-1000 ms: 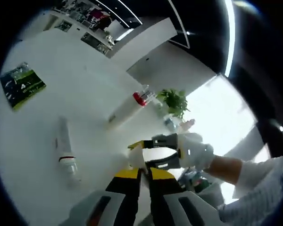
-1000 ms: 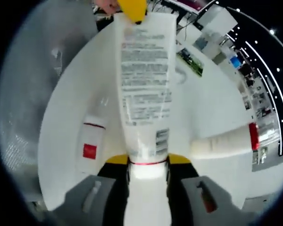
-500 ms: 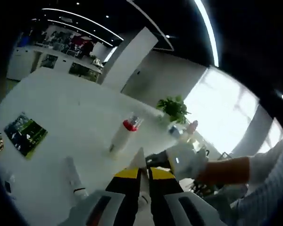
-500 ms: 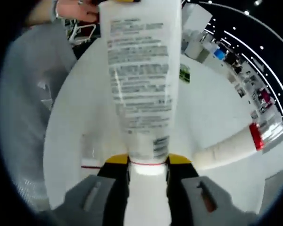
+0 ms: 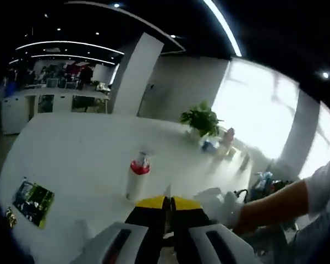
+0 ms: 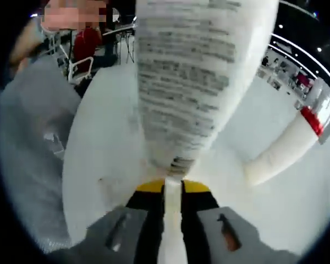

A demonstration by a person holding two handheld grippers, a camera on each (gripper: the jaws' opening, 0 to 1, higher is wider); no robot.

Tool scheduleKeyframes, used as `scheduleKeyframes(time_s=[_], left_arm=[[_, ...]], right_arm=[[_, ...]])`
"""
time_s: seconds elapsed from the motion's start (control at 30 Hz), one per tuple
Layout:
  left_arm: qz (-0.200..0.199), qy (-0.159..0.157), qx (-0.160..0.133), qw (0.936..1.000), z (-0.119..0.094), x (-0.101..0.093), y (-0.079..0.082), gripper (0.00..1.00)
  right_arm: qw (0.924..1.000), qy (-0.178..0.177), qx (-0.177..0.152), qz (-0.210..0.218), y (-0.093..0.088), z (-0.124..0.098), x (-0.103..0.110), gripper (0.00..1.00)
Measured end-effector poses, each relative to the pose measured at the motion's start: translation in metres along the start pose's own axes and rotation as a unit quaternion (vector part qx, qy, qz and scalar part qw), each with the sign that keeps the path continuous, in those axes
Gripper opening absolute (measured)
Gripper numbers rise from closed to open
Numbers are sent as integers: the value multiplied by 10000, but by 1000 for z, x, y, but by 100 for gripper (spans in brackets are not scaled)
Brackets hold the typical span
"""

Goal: Arrange the skincare products in the storage area until every visible bottle or jar stands upright without overlapping.

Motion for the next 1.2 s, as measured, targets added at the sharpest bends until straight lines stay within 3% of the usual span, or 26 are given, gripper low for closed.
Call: scheduleKeyframes(time_s=[0.03, 0.07, 0.13, 0.3, 0.37, 0.53, 0.7, 0.8, 0.83, 0.87, 0.93, 1.03, 1.13, 1.2], left_arm=[[-77, -51, 15, 10000, 0, -2, 0, 4], [-86, -65, 17, 9999, 0, -2, -1, 4], [-42, -15, -44, 10000, -1, 0, -1, 4], [53, 56, 37, 10000, -4, 3, -5, 5], [74, 70, 13, 9999, -5, 6, -8, 9], [-130, 40, -321, 9994, -10, 10, -5, 21], [-320, -282, -520, 9977, -28, 6, -18, 28], [-501, -413, -373, 9972, -36, 12, -41, 27], [-486, -386, -218, 9978, -35, 15, -51, 27], [-355, -322, 66, 9988, -35, 19, -64, 26], [-55, -52, 678, 9977, -29, 28, -84, 24], [243, 143, 1313, 9909, -16, 35, -104, 21], [329, 109, 1424, 9892, 0, 38, -116, 21], [505, 151, 1470, 9877, 7, 40, -119, 21]], right_arm=[[9992, 74, -379, -52, 6, 2, 4, 3], [9992, 88, -309, 233, 4, 2, 6, 7], [9966, 251, -482, 621, 8, 0, 13, 13], [9974, 187, -443, 534, 4, -9, 11, 17], [9938, 124, -666, 885, 9, -18, 9, 23], [9835, -249, -1192, 1341, 24, -41, 5, 29], [9812, -227, -1170, 1519, 33, -53, 15, 29], [9791, -344, -605, 1909, 29, -60, 21, 29], [9763, -428, -343, 2092, 25, -61, 21, 28], [9682, -577, -244, 2424, 23, -61, 22, 27], [9505, -853, -411, 2961, 24, -61, 20, 24], [9335, -1016, -702, 3367, 30, -58, 19, 10], [9530, -1284, -391, 2716, 26, -49, 14, 6], [9571, -1402, -354, 2509, 26, -44, 10, 3]])
Point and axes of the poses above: the point that each gripper's makers call its tool centre point, and the gripper's own axes: z roughly forward along the fingers, x roughly to its left, y roughly out of its top, the point moved 4 cm from there along -z, roughly backward along the fingers, and after that the axes turned 2 degrees about -x, right-handed, at the moved point
